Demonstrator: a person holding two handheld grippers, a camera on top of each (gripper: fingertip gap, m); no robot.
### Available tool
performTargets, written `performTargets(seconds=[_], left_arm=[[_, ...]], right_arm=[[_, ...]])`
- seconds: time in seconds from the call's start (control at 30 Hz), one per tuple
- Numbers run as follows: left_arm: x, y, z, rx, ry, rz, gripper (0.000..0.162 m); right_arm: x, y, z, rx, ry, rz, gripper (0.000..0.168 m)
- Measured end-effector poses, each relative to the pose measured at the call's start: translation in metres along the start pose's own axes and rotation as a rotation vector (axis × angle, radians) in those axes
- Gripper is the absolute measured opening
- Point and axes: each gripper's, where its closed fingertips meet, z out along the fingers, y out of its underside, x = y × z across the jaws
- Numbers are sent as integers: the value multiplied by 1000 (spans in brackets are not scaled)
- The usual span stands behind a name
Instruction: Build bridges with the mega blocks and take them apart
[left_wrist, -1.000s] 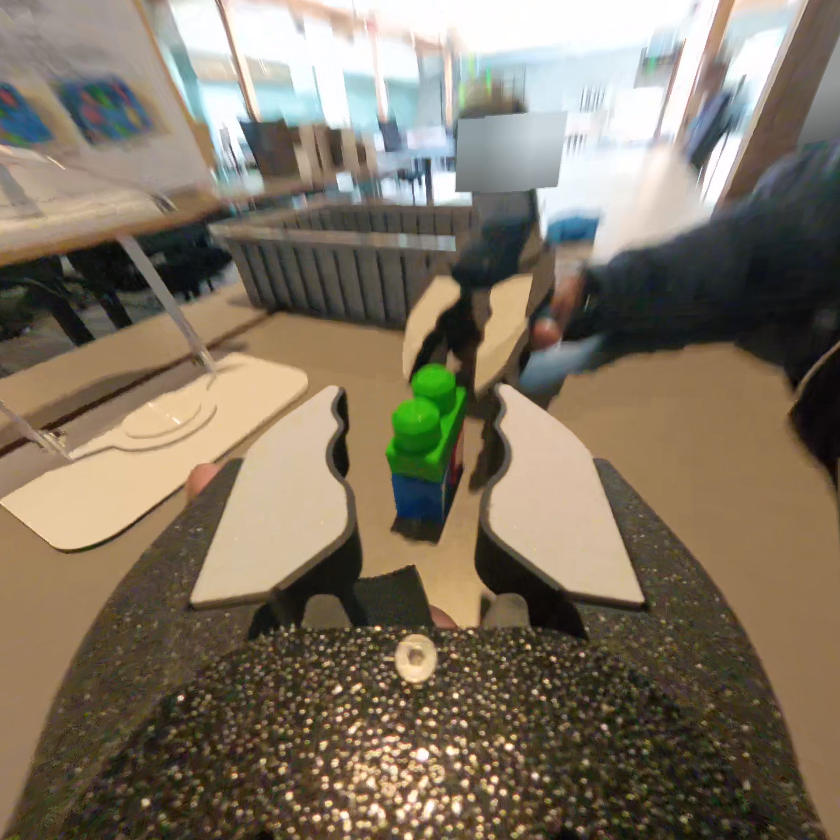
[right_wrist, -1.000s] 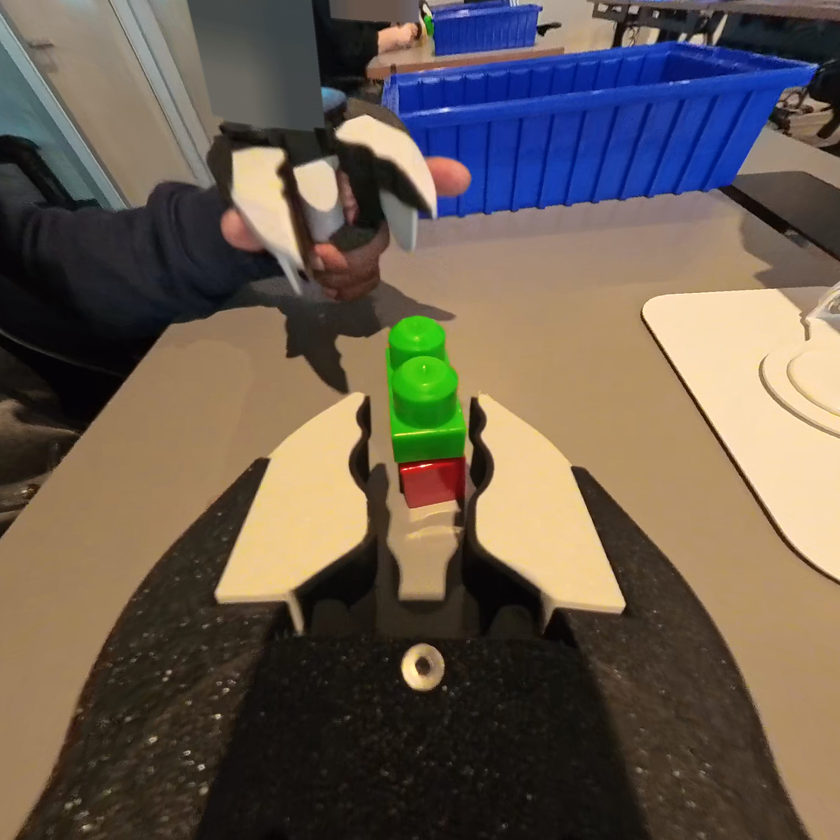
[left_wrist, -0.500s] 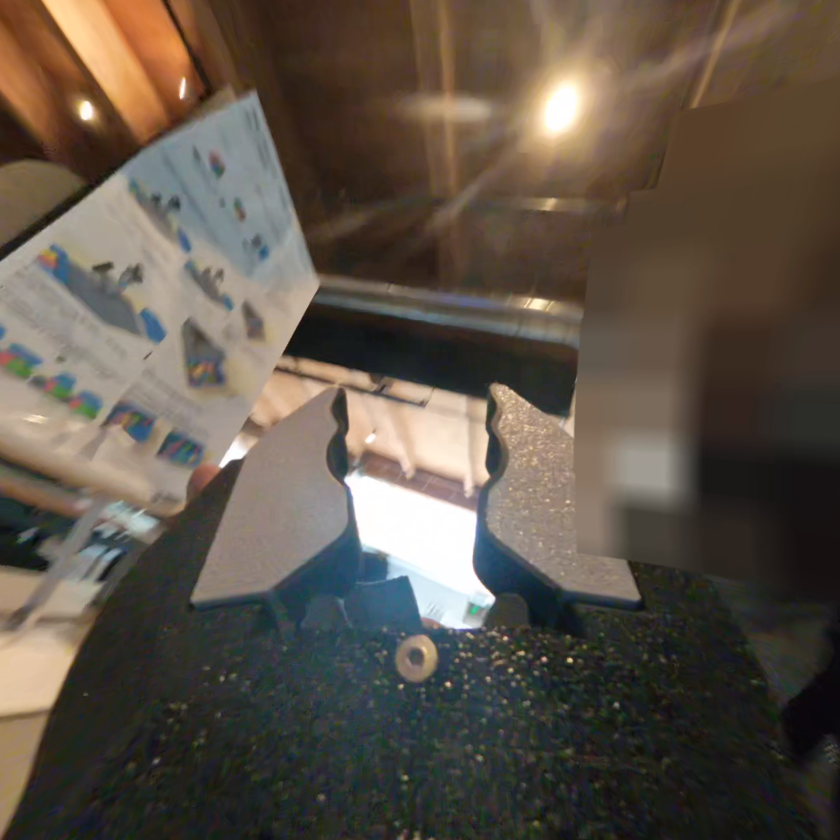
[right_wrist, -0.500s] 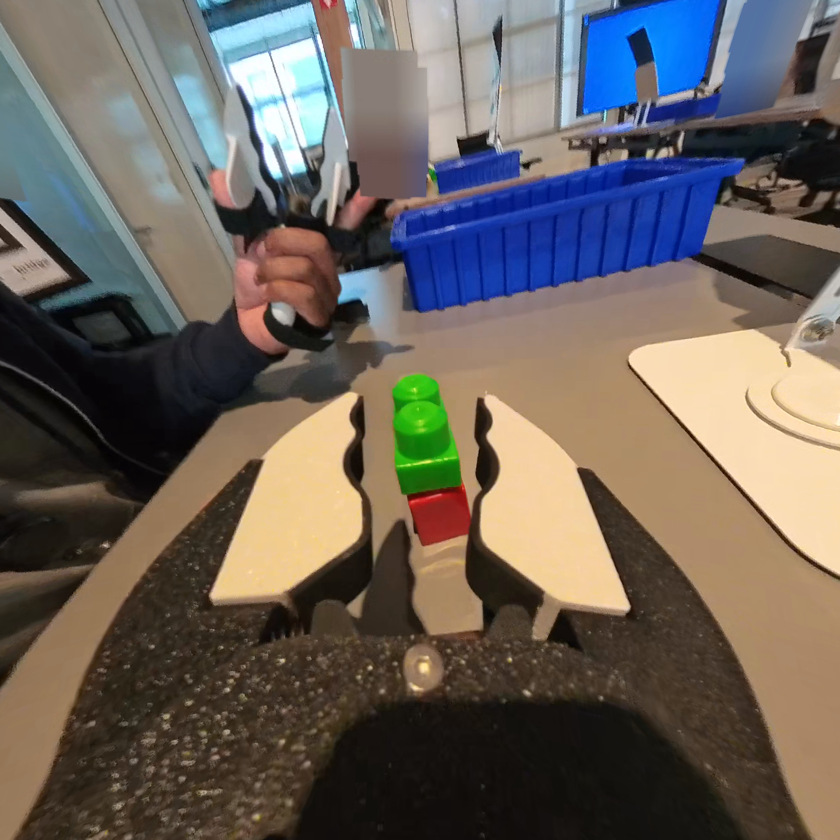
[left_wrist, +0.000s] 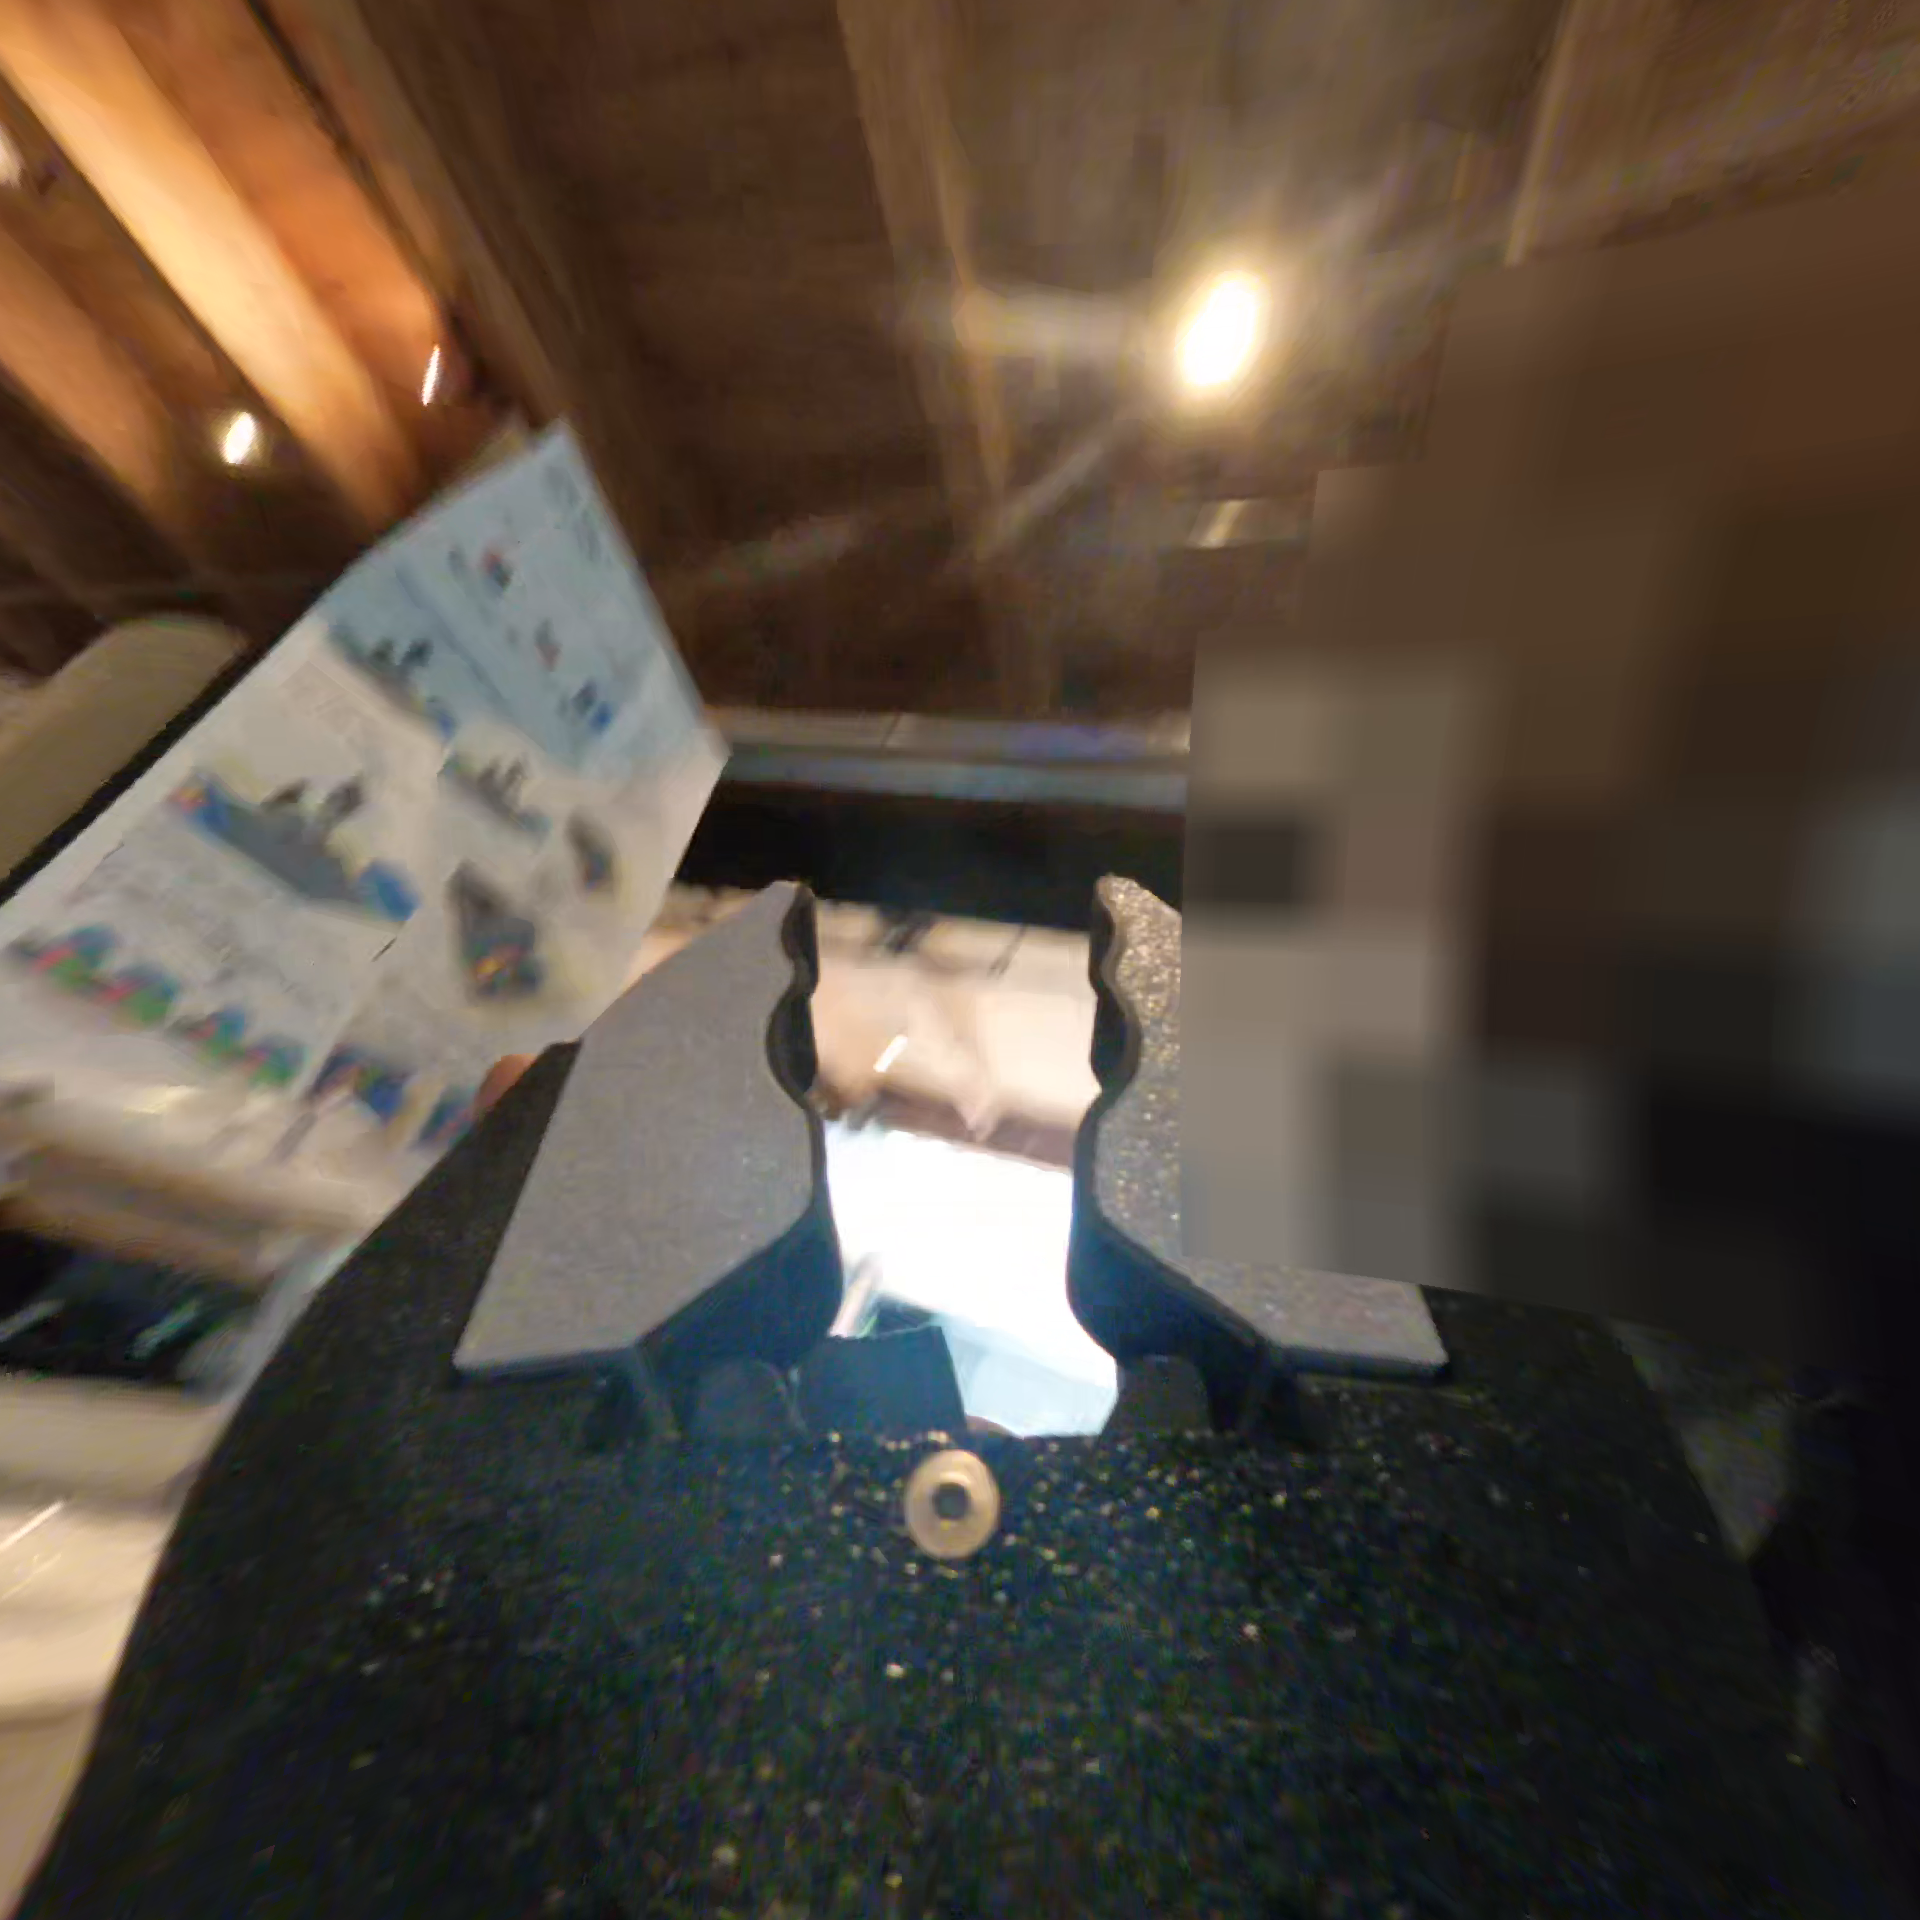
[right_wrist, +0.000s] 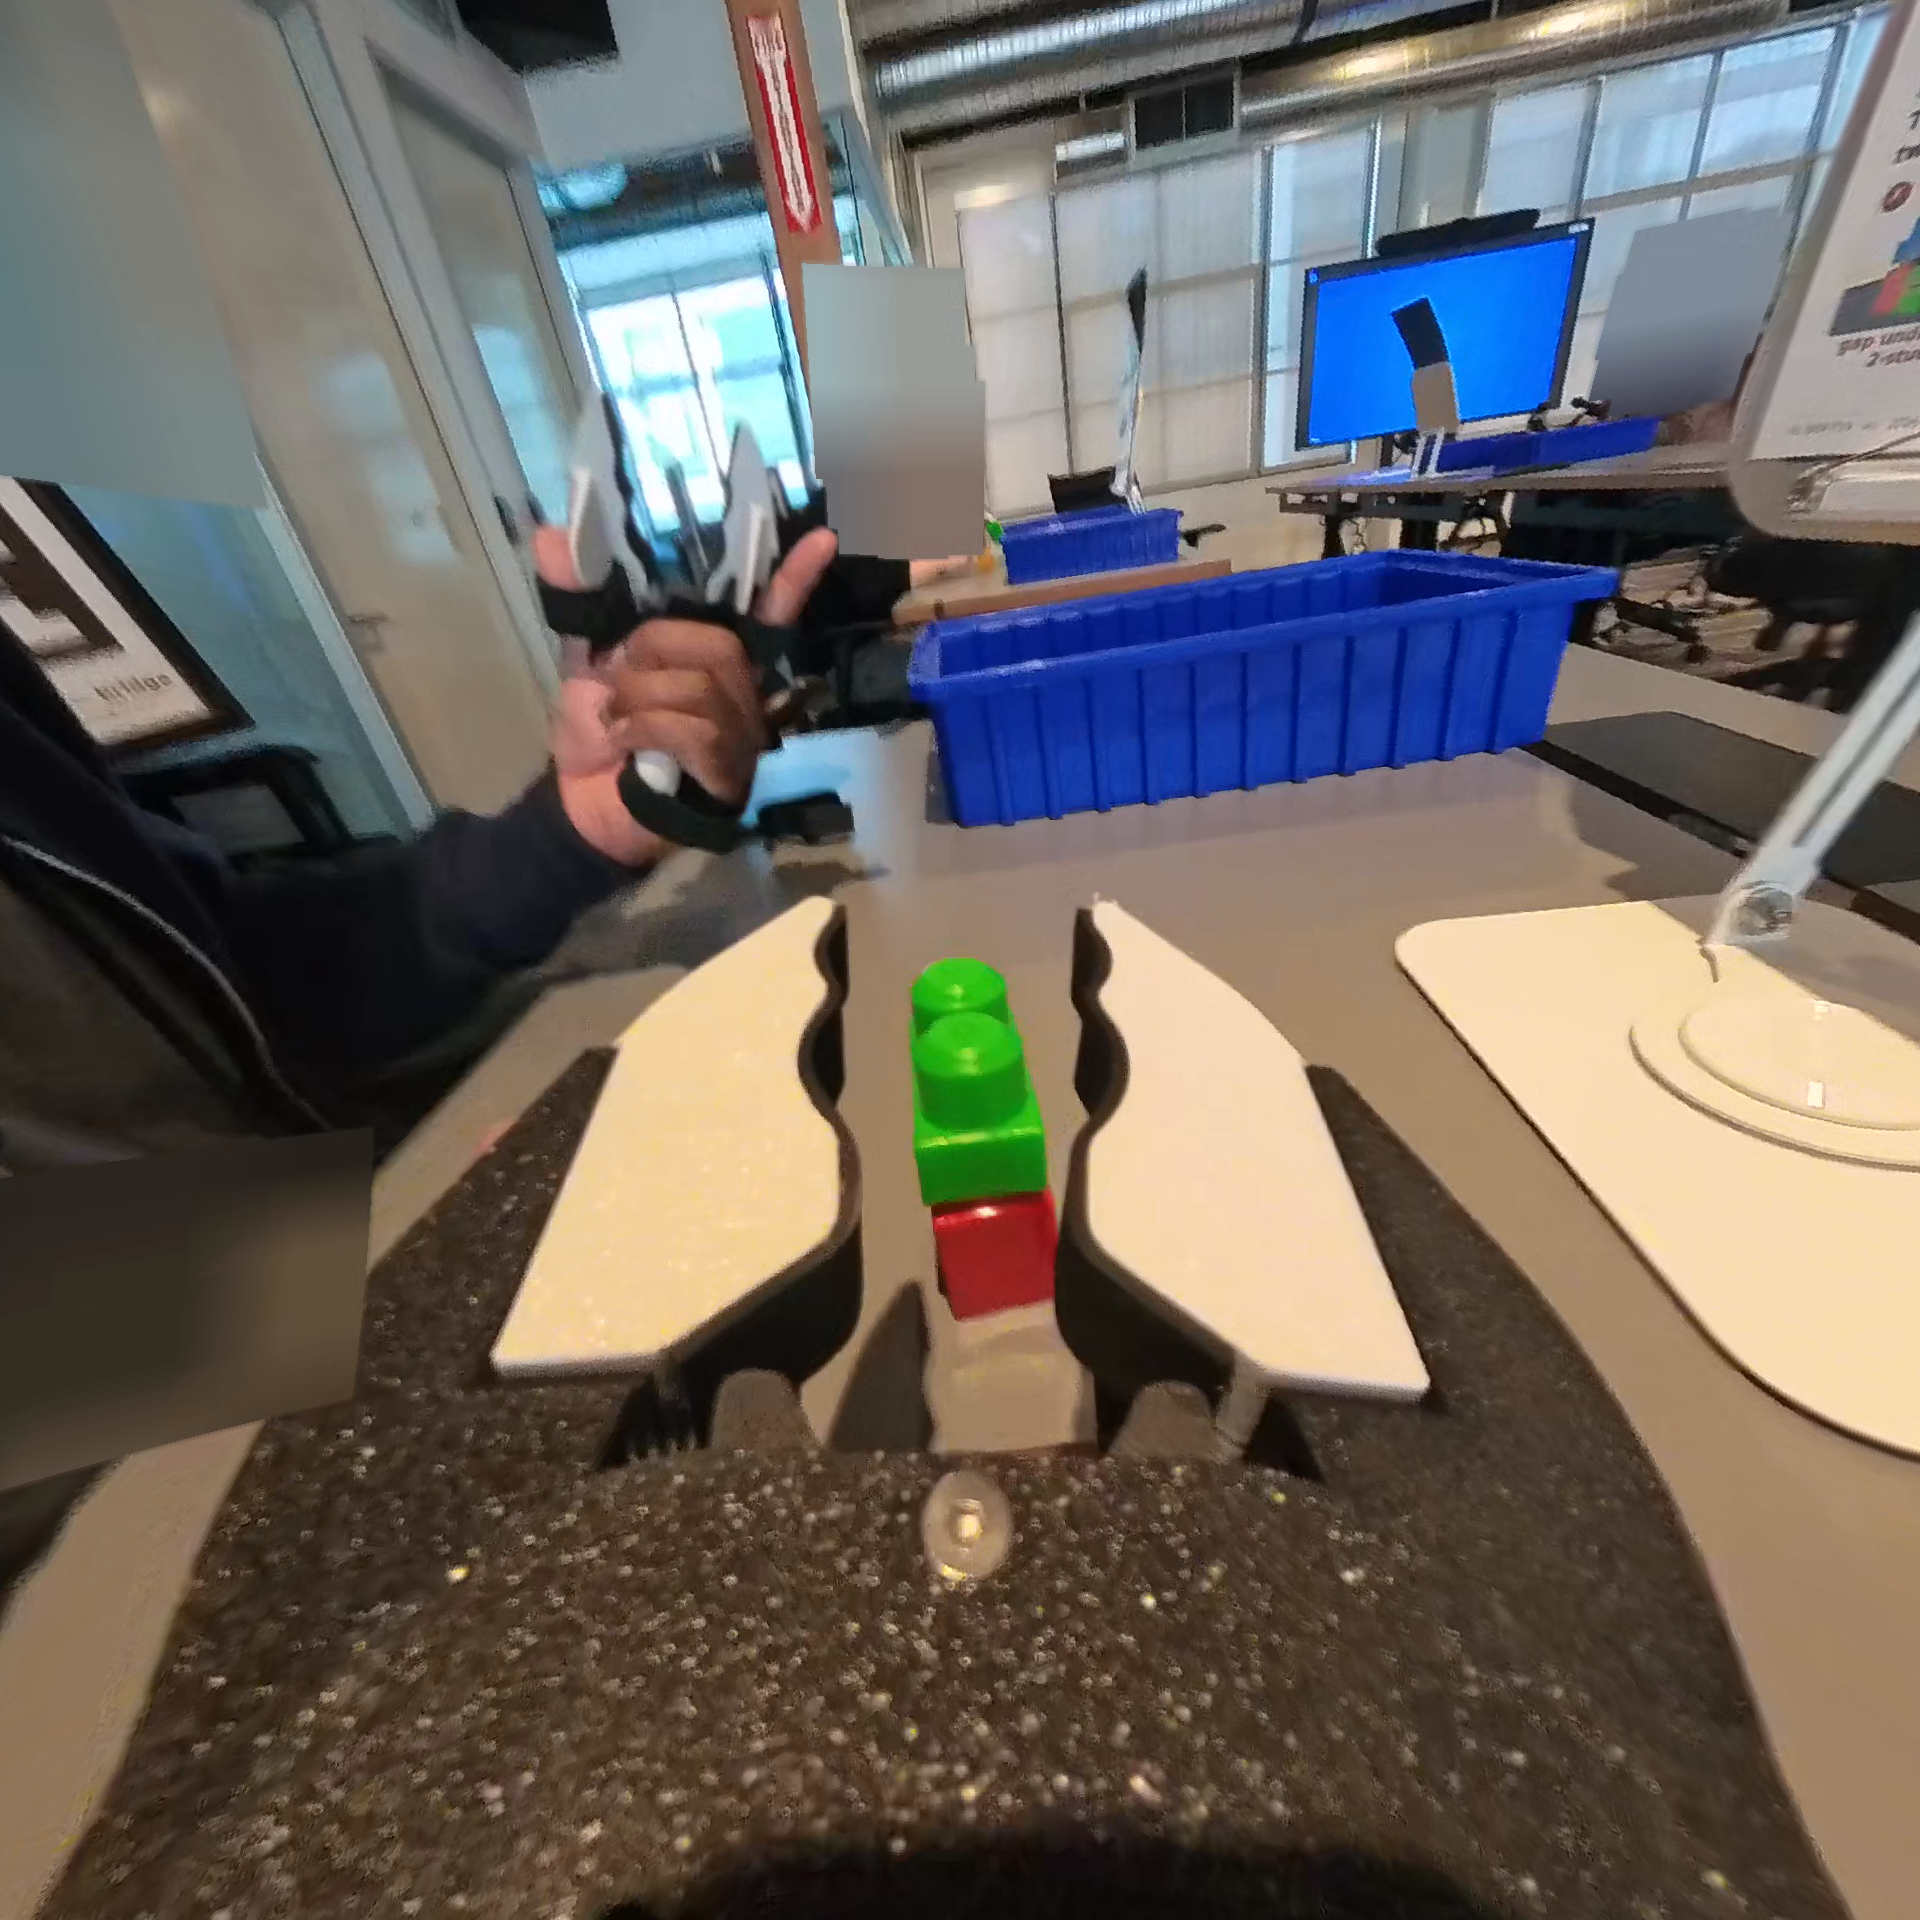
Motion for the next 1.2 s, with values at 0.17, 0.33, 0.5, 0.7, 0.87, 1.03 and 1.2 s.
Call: performTargets(seconds=[0.17,0.33,0.5,0.7,0.87,1.03,1.2], left_arm=[[-62,103,-23,-691,-331,523,50],[-56,120,-25,-747,-295,597,52],[-19,32,-2,-372,-240,379,49],[63,-77,-1,70,-44,434,45],[-15,32,-9,-533,-314,747,46],[-71,111,-45,-860,-379,872,46],[-70,89,-43,-697,-414,842,45]], right_arm=[[2,28,4,-159,67,-196,41],[1,41,8,-199,76,-239,39],[0,39,6,-186,75,-232,38],[2,36,4,-165,80,-205,37],[5,36,3,-162,85,-183,36],[7,34,3,-154,89,-169,36],[8,32,1,-138,92,-153,36]])
